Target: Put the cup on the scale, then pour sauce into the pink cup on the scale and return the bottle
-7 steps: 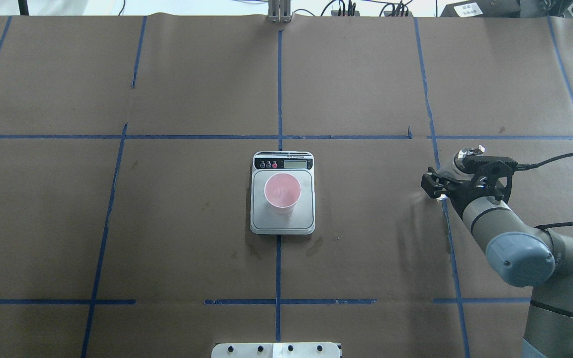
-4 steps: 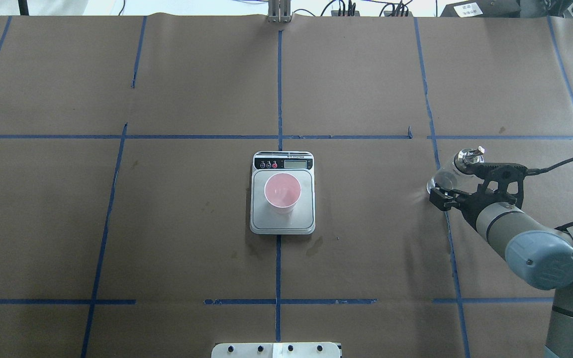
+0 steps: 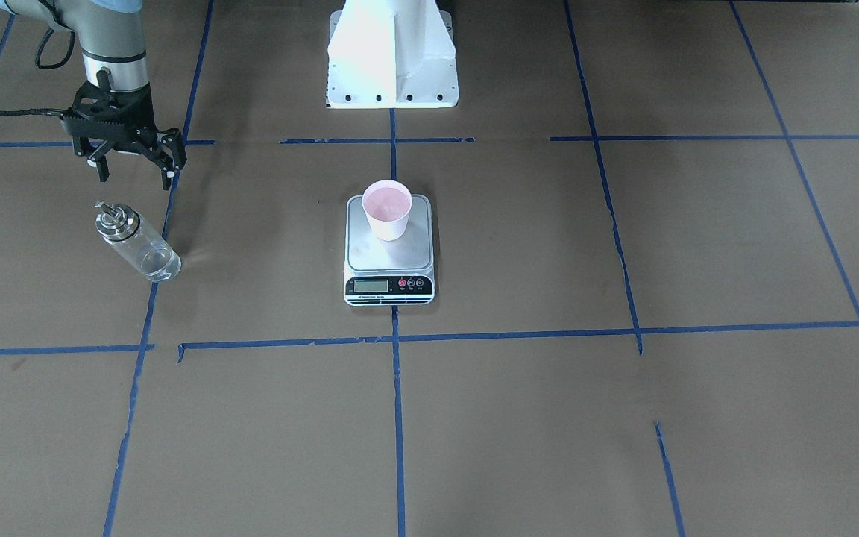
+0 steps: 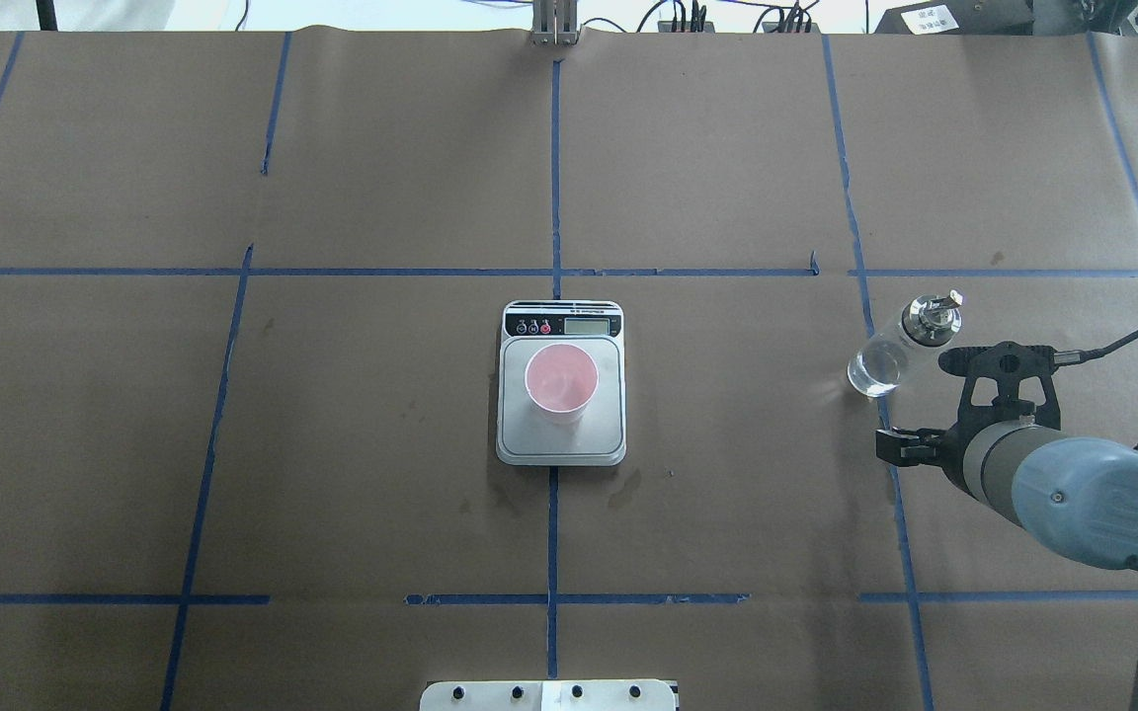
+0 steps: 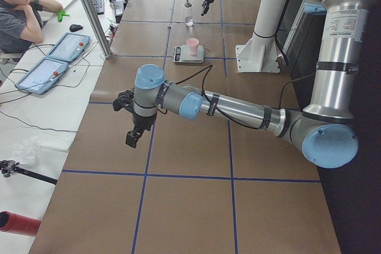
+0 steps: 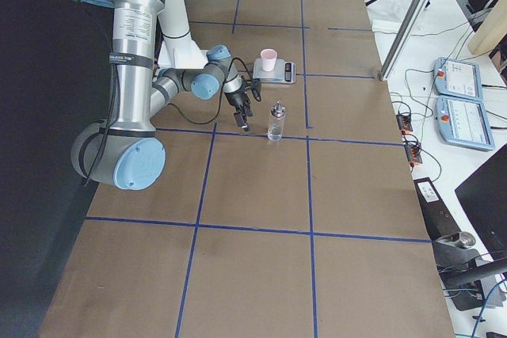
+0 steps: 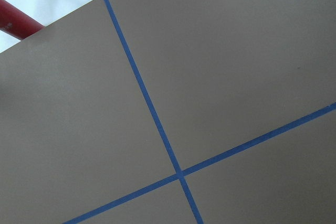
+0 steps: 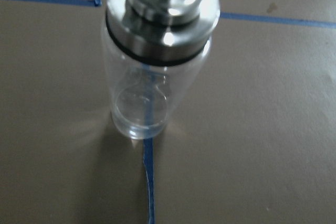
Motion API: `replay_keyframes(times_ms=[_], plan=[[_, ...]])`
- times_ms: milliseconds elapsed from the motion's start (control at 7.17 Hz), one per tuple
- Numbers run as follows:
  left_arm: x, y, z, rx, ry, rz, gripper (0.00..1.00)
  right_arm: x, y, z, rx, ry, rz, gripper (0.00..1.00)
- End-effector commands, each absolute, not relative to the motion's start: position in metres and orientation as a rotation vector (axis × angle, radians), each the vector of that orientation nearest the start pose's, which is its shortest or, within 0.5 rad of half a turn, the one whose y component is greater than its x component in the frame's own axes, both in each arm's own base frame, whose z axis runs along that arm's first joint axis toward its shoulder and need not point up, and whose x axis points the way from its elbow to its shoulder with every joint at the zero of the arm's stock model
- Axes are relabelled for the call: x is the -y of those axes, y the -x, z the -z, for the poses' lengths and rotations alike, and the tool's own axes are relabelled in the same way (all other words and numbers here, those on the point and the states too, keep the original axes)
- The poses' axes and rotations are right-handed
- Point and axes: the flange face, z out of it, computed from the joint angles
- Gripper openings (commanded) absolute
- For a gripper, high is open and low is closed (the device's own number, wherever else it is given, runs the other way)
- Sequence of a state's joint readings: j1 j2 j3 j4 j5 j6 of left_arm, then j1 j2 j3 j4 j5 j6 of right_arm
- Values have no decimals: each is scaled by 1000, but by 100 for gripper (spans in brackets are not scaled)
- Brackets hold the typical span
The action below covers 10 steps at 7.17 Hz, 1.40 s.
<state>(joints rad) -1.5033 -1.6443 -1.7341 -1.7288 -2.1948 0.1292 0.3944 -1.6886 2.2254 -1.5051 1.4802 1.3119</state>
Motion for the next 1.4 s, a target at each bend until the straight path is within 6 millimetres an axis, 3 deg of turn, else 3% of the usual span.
replay_keyframes(times_ms=[0,279,419,558,837,977,1256], plan=[[538,39,-533,-605,-397,-311,100,305,324,-361,517,-50,-172,100],[538,39,-533,-606,-399,-311,100,327,312,-266,400,7,-81,100],[539,39,-530,-606,-403,-313,100,342,296,-244,370,29,-41,100],[540,39,-528,-607,-406,-314,100,369,259,-242,415,44,-1,100],[539,39,-520,-606,-422,-317,100,432,186,-260,469,63,60,100],[539,38,-521,-608,-420,-319,100,474,136,-280,559,69,81,100],[538,38,-523,-613,-417,-318,100,509,68,-353,701,33,47,100]])
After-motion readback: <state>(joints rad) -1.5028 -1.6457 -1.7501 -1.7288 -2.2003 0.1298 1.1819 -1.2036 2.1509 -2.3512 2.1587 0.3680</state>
